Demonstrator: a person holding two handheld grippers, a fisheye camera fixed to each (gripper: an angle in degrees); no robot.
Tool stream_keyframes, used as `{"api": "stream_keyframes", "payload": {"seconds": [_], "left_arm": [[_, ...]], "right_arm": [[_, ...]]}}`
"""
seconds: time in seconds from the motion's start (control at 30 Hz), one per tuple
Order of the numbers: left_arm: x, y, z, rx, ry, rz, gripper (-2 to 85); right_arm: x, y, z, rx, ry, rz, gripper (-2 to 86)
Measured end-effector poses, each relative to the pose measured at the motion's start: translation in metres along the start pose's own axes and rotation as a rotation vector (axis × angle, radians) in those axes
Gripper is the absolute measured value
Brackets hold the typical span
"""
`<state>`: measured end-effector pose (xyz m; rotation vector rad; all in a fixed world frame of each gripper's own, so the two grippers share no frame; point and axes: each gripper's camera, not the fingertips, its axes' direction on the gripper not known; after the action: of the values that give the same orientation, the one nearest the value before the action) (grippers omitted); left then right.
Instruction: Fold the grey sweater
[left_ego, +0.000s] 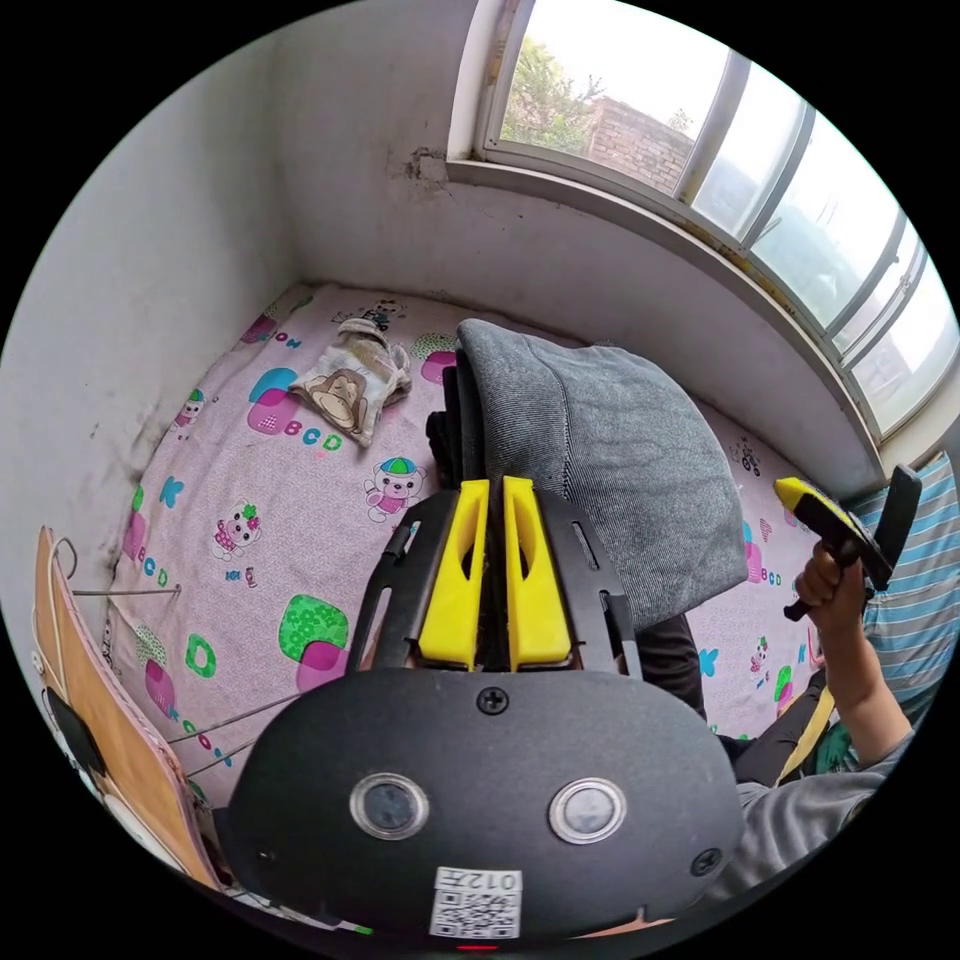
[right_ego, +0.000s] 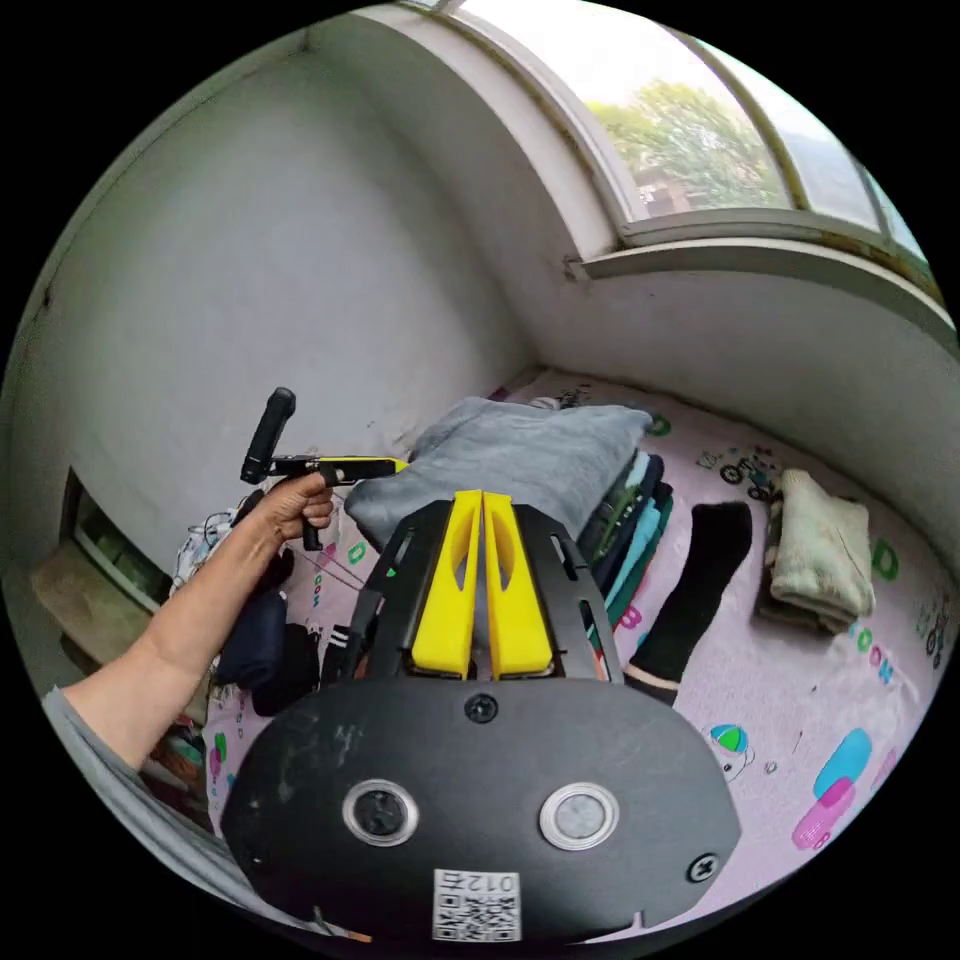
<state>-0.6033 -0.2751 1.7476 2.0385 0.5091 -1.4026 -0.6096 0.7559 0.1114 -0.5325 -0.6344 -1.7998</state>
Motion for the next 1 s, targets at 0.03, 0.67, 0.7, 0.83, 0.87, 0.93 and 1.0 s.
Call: {"api": "stream_keyframes", "payload": {"seconds": [0.03, 0.67, 0.7, 0.83, 0.87, 0.93, 1.0], "left_arm": [[0.003, 0.000, 0.000, 0.001, -0.006, 0.003, 1.4], [0.042, 0.007, -0.012, 0.005, -0.004, 0.014, 1.3], [0.046, 0.008, -0.013, 0.003, -0.014, 0.017, 1.2], [0.060, 0.011, -0.018, 0.012, -0.066, 0.026, 0.9], [0.061, 0.012, -0.020, 0.018, -0.070, 0.029, 0.8], [0.071, 0.017, -0.030, 0.072, -0.086, 0.069, 0.5], [0.079, 0.024, -0.044, 0.119, -0.107, 0.098, 0.2]], "right_arm": [[-0.017, -0.007, 0.010, -0.027, -0.008, -0.056, -0.7], [-0.096, 0.048, 0.054, -0.418, 0.189, -0.339, -0.9], [-0.095, 0.049, 0.053, -0.420, 0.182, -0.328, -0.9], [-0.104, 0.054, 0.042, -0.371, 0.169, -0.317, -0.9], [-0.108, 0.056, 0.041, -0.346, 0.167, -0.326, -0.9], [-0.110, 0.058, 0.041, -0.316, 0.174, -0.325, -0.9], [-0.106, 0.063, 0.049, -0.360, 0.181, -0.317, -0.9]]}}
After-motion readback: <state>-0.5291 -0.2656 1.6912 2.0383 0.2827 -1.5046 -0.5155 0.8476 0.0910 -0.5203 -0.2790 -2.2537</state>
